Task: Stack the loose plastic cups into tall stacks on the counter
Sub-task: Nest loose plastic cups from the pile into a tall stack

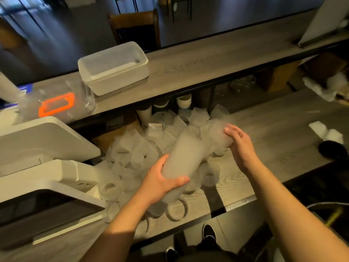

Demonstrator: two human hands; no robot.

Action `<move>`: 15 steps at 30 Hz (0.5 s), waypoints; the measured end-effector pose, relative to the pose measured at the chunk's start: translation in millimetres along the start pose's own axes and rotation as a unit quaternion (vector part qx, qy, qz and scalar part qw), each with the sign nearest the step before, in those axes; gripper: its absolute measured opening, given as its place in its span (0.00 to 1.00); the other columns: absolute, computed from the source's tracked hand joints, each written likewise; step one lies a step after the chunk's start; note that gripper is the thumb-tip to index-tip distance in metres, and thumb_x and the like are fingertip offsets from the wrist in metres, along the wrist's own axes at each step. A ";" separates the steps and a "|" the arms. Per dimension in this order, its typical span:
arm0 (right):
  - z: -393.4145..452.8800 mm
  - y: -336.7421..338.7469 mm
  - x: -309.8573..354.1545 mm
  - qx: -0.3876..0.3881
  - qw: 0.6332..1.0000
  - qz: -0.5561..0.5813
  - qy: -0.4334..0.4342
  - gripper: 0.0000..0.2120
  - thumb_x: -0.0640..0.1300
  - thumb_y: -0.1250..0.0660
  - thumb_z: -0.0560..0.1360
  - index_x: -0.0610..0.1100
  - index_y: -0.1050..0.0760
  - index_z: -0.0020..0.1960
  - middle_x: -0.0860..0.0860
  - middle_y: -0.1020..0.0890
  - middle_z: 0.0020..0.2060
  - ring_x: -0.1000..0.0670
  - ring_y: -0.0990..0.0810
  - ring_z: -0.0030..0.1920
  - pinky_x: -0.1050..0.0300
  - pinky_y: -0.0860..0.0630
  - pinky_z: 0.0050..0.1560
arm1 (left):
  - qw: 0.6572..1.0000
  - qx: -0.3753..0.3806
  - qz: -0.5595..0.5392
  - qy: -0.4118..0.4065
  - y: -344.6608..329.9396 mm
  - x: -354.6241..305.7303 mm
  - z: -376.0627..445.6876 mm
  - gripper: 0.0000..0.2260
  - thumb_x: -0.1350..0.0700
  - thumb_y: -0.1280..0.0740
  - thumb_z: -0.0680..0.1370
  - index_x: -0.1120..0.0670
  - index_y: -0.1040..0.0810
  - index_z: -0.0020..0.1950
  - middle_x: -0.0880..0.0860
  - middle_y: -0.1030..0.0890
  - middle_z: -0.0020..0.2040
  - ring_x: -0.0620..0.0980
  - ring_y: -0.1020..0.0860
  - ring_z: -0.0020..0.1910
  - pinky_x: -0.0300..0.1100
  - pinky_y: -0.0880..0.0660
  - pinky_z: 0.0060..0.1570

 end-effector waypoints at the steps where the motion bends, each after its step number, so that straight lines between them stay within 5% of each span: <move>1: -8.3 -15.8 16.2 0.034 0.999 0.011 0.011 0.21 0.49 0.25 0.70 0.46 0.21 0.61 0.48 0.17 0.54 0.46 0.20 0.58 0.55 0.24 0.57 | 1.000 0.004 0.009 -0.002 2.1 -0.6 -2.5 0.36 0.34 0.24 0.55 0.37 0.29 0.61 0.43 0.22 0.58 0.39 0.22 0.54 0.35 0.24 0.48; 8: -64.5 -79.7 55.4 0.127 0.979 -0.137 0.077 0.32 0.65 0.27 0.63 0.58 0.23 0.65 0.55 0.21 0.62 0.54 0.24 0.64 0.54 0.27 0.65 | 0.998 0.014 0.052 -0.013 20.3 3.4 -19.7 0.39 0.32 0.24 0.55 0.39 0.31 0.63 0.38 0.24 0.56 0.36 0.24 0.53 0.31 0.28 0.44; 12: -90.6 -94.8 54.7 0.122 0.976 -0.156 0.084 0.30 0.64 0.30 0.66 0.56 0.24 0.66 0.59 0.22 0.60 0.63 0.24 0.60 0.67 0.28 0.56 | 0.996 0.025 0.080 -0.033 26.5 7.9 -30.4 0.38 0.33 0.23 0.56 0.39 0.30 0.63 0.39 0.24 0.56 0.38 0.24 0.52 0.34 0.28 0.45; 15: -103.9 -101.6 45.6 0.091 0.981 -0.151 0.081 0.27 0.61 0.31 0.69 0.54 0.24 0.66 0.58 0.22 0.60 0.61 0.24 0.60 0.67 0.29 0.54 | 0.996 0.028 0.080 -0.039 29.5 11.4 -34.5 0.38 0.32 0.24 0.57 0.40 0.30 0.63 0.42 0.23 0.56 0.41 0.23 0.53 0.35 0.27 0.45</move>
Point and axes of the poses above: each hand's wrist, its own z-axis towards the middle knuckle, its own y-axis out of the back of the hand, x = y × z, the point moved 10 cm from there along z, towards the middle knuckle
